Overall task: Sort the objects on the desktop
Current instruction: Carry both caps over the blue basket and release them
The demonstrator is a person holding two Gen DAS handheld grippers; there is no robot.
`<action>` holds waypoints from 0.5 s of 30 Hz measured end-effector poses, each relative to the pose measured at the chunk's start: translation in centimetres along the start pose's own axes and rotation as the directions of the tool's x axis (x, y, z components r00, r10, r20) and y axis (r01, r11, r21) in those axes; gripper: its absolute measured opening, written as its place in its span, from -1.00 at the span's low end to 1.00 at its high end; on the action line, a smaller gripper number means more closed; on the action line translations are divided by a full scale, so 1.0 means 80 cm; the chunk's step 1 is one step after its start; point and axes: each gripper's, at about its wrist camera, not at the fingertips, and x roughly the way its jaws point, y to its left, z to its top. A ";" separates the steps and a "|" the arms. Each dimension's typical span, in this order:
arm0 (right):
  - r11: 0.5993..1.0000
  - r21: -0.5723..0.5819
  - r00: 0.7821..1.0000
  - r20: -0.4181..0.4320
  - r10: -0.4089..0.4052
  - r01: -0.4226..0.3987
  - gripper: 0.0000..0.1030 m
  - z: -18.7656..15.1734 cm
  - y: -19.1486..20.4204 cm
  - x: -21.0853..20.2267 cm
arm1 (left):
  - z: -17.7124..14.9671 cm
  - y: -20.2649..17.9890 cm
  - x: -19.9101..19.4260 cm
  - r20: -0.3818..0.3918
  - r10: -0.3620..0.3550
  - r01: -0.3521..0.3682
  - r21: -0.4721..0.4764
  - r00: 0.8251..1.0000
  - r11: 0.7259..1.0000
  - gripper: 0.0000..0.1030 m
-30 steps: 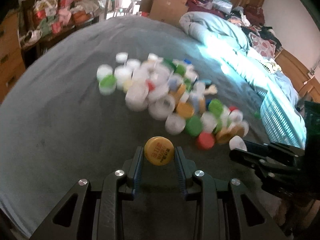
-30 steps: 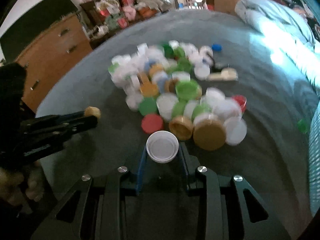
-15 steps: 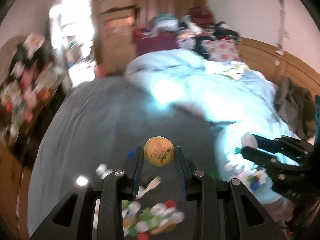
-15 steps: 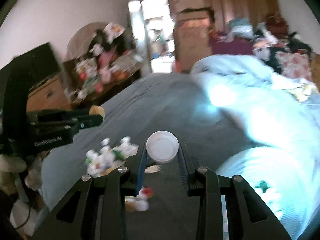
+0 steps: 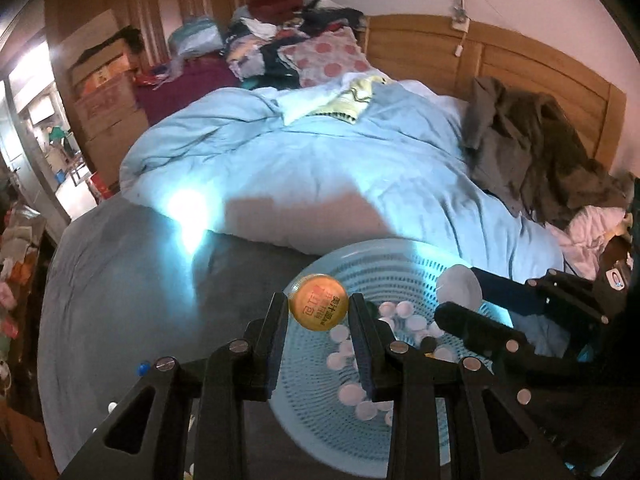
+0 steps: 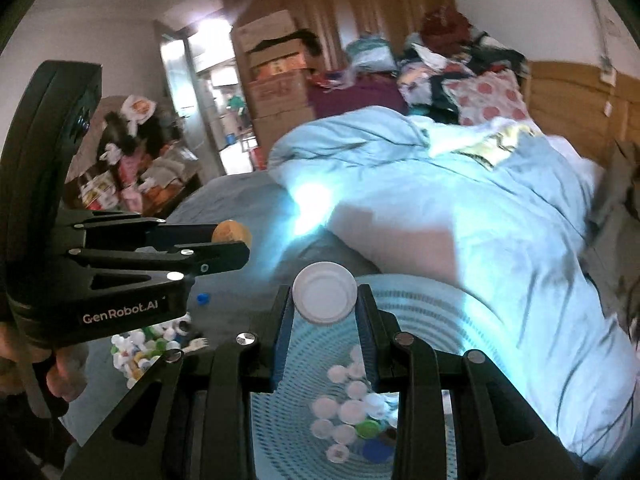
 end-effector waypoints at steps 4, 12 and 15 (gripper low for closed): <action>1.000 0.026 1.000 -0.005 0.000 0.000 -0.47 -0.007 -0.022 -0.009 | 0.003 -0.028 0.011 -0.020 0.013 -0.012 0.046 1.000 0.999 -0.37; 1.000 0.024 1.000 -0.010 0.004 -0.004 -0.47 -0.013 -0.035 -0.015 | 0.013 -0.039 0.023 -0.027 0.027 -0.026 0.050 0.999 0.998 -0.37; 1.000 0.021 1.000 -0.020 0.003 -0.003 -0.47 -0.014 -0.037 -0.012 | 0.014 -0.036 0.028 -0.034 0.033 -0.032 0.044 0.999 0.999 -0.37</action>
